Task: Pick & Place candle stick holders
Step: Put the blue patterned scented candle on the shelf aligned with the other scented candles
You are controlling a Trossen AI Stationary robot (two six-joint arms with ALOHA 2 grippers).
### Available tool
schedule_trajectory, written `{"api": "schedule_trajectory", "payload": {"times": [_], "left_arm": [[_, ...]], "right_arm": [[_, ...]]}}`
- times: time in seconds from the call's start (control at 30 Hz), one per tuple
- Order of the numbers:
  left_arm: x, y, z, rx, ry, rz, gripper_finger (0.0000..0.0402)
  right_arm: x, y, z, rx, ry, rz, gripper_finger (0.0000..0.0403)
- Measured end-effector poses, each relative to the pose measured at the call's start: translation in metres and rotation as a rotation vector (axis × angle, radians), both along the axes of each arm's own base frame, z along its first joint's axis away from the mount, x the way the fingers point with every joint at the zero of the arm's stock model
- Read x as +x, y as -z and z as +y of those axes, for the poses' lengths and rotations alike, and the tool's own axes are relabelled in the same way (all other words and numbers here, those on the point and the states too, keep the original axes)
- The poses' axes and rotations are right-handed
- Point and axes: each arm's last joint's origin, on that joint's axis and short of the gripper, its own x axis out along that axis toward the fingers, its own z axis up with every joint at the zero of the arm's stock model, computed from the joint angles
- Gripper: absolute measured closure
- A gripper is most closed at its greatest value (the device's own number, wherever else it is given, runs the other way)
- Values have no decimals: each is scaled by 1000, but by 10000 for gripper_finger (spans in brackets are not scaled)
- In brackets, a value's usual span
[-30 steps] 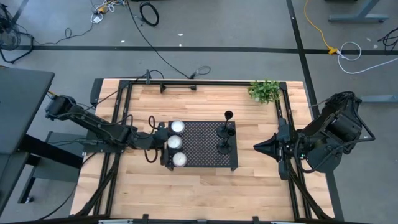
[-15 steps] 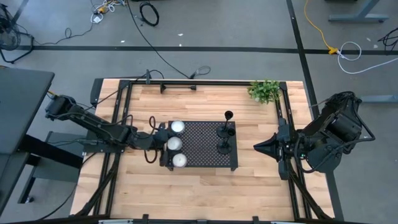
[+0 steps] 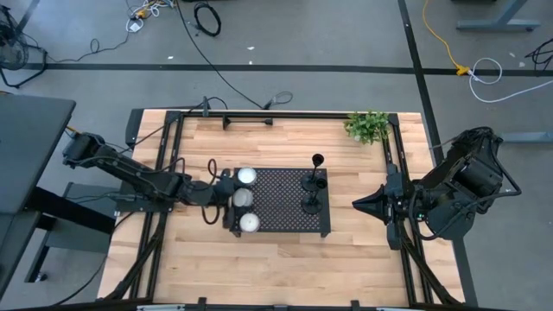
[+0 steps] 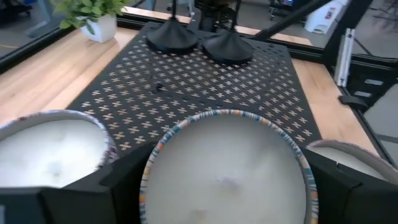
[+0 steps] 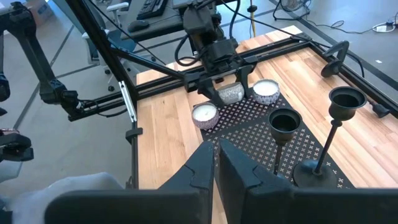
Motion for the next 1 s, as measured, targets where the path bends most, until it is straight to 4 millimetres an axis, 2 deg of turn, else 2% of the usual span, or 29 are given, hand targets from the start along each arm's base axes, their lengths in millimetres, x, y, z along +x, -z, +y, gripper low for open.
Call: {"api": "schedule_trajectory", "payload": {"times": [1.0], "left_arm": [[1, -2, 0, 16, -1, -23, 92]], "right_arm": [[0, 0, 0, 9, 4, 0, 383]]}}
